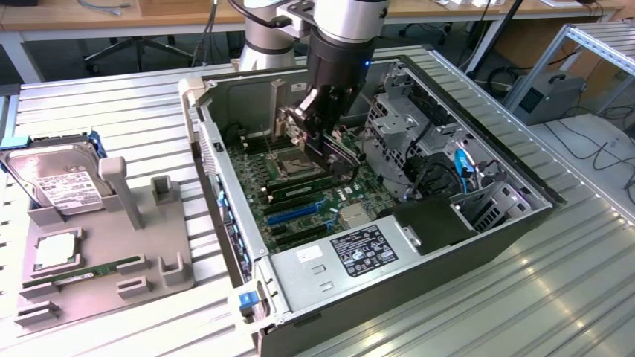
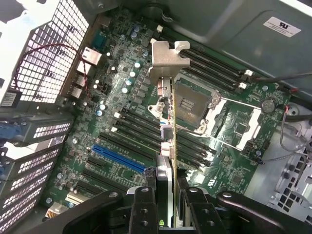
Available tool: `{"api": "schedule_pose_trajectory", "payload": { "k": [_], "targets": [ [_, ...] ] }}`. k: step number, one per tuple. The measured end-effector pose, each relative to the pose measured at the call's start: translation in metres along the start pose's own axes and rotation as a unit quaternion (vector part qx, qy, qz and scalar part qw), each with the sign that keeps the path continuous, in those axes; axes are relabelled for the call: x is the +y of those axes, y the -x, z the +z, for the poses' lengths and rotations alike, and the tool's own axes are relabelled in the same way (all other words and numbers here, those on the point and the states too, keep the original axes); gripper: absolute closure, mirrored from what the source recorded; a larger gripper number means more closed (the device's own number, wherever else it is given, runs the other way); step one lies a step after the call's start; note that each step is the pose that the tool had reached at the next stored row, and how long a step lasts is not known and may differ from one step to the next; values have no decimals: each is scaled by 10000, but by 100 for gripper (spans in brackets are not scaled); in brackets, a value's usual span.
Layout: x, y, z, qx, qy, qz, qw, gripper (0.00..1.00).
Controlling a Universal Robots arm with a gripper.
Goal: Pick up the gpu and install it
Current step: 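Insert the gpu into the slot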
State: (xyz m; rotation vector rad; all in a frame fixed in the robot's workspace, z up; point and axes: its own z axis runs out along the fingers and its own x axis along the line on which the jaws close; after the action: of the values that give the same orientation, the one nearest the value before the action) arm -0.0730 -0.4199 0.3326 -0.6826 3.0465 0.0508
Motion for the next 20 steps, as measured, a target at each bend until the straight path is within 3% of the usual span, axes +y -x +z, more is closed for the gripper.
{"api": "schedule_pose_trajectory", "payload": {
  "k": [20],
  "targets": [
    [0,0,0,14,13,-502,9987,73]
  ]
}}
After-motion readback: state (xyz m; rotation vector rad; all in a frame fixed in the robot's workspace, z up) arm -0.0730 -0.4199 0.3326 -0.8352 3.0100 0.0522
